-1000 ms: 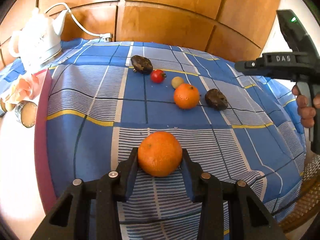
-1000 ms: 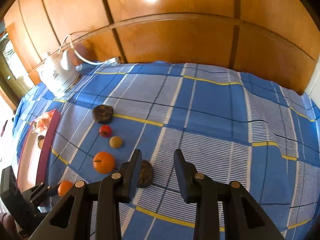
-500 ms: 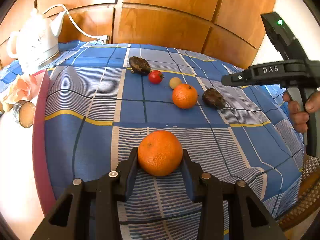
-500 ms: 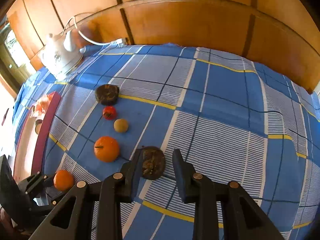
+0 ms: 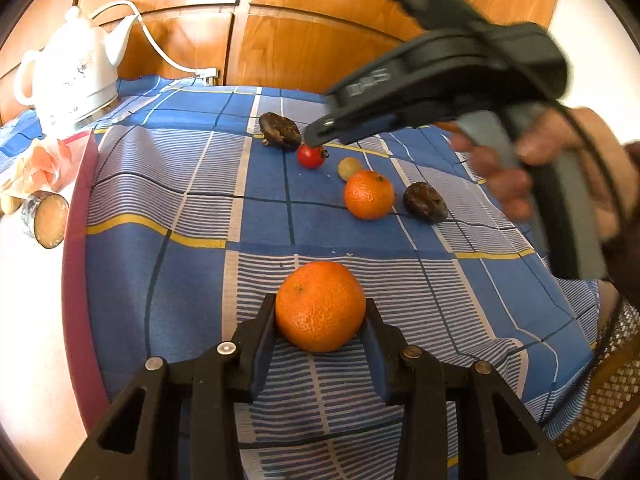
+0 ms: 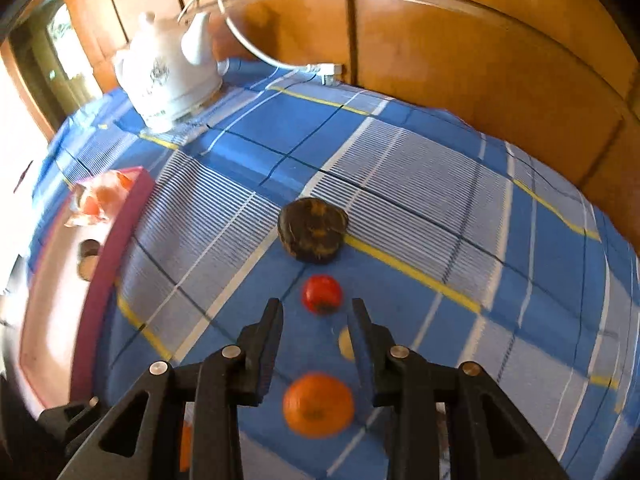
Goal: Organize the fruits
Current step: 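Lift the orange with left tool while right tool grasps the red tomato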
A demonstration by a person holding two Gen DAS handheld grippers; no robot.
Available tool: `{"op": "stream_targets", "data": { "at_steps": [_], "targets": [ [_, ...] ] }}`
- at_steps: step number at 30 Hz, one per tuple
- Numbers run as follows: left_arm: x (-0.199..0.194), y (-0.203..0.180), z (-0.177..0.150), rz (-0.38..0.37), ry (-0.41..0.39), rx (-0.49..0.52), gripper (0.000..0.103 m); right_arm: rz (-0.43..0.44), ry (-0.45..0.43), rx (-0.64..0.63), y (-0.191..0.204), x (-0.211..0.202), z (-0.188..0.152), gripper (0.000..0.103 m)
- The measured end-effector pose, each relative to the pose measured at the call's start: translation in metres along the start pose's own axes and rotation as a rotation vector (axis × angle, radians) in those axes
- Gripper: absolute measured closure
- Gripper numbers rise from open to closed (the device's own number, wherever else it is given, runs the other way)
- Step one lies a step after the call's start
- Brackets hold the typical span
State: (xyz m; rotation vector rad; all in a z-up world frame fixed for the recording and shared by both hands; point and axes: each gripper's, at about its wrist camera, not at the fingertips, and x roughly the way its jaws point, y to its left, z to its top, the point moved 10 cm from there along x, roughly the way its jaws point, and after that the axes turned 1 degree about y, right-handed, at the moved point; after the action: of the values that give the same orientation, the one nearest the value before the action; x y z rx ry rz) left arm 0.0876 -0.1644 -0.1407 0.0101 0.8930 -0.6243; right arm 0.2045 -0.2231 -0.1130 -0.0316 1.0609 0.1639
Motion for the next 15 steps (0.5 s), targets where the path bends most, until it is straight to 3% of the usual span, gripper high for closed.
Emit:
{"op": "stream_targets", "data": {
  "at_steps": [8, 9, 15],
  "targets": [
    [0.0, 0.001, 0.001, -0.012, 0.001, -0.012, 0.062, -0.062, 0.081, -0.07, 0.001, 0.036, 0.004, 0.071],
    [0.001, 0.001, 0.001, -0.012, 0.001, -0.011, 0.062, -0.073, 0.081, -0.077, 0.0, 0.038, 0.003, 0.077],
    [0.001, 0.001, 0.0, -0.006, -0.002, -0.003, 0.062, -0.097, 0.032, -0.102, 0.003, 0.019, -0.003, 0.078]
  ]
}}
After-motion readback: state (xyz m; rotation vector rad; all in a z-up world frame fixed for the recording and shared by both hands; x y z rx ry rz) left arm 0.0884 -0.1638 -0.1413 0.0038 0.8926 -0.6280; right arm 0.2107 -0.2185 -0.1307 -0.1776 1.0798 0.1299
